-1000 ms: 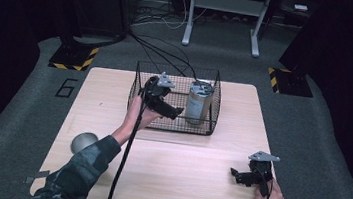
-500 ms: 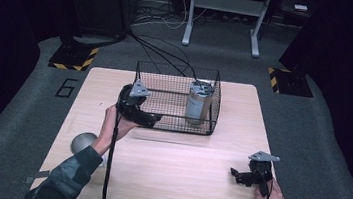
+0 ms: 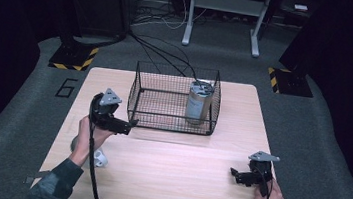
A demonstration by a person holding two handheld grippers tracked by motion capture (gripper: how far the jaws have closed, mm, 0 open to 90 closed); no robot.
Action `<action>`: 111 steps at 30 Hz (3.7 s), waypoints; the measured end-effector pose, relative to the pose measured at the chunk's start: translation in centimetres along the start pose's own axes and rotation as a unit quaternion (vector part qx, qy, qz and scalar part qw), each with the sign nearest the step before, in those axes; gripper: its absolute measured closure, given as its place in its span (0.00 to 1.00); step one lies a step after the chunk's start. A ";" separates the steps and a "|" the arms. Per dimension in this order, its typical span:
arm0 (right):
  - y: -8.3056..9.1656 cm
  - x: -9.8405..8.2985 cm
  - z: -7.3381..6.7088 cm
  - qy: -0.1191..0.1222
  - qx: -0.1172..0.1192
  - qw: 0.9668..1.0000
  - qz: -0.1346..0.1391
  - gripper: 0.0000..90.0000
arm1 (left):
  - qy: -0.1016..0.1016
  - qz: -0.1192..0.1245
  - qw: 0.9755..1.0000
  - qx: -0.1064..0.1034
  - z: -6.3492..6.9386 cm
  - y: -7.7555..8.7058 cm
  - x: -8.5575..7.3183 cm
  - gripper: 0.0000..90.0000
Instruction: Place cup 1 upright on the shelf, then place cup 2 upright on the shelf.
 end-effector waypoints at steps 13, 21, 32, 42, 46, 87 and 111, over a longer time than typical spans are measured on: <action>0.0 0.0 0.0 0.001 0.000 1.000 0.000 0.00 | 0.030 0.006 0.999 0.020 -1.2 2.2 -3.3 0.00; 0.0 0.0 0.0 -0.001 0.000 1.000 -0.001 0.00 | 0.048 0.012 0.998 0.034 -1.9 3.6 -5.1 0.00; 0.0 0.0 0.0 -0.001 -0.001 1.000 -0.001 0.00 | 0.076 0.011 0.995 0.062 -2.9 5.8 -8.2 0.00; 0.0 0.0 0.0 -0.001 -0.001 1.000 -0.001 0.00 | 0.100 0.000 0.993 0.065 -2.9 6.2 -11.4 0.00; 0.0 0.0 0.0 -0.001 -0.001 1.000 0.000 0.00 | 0.104 -0.003 0.992 0.066 -3.0 6.0 -12.1 0.00; 0.0 0.0 0.0 -0.002 -0.001 1.000 -0.001 0.00 | 0.088 0.008 0.996 0.028 -1.1 4.5 -11.3 0.07; 0.0 0.0 0.0 -0.002 -0.002 1.000 0.000 0.00 | 0.021 -0.005 0.999 -0.031 2.1 1.9 -7.5 0.07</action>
Point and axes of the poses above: each handheld gripper's, and its own axes: y roughly backward along the jaws, x roughly out of its top, z roughly to its right, the point moved 6 cm from there along -y, roughly forward along the jaws, and after that the axes turned 5 degrees about -x, right-handed, at the moved point
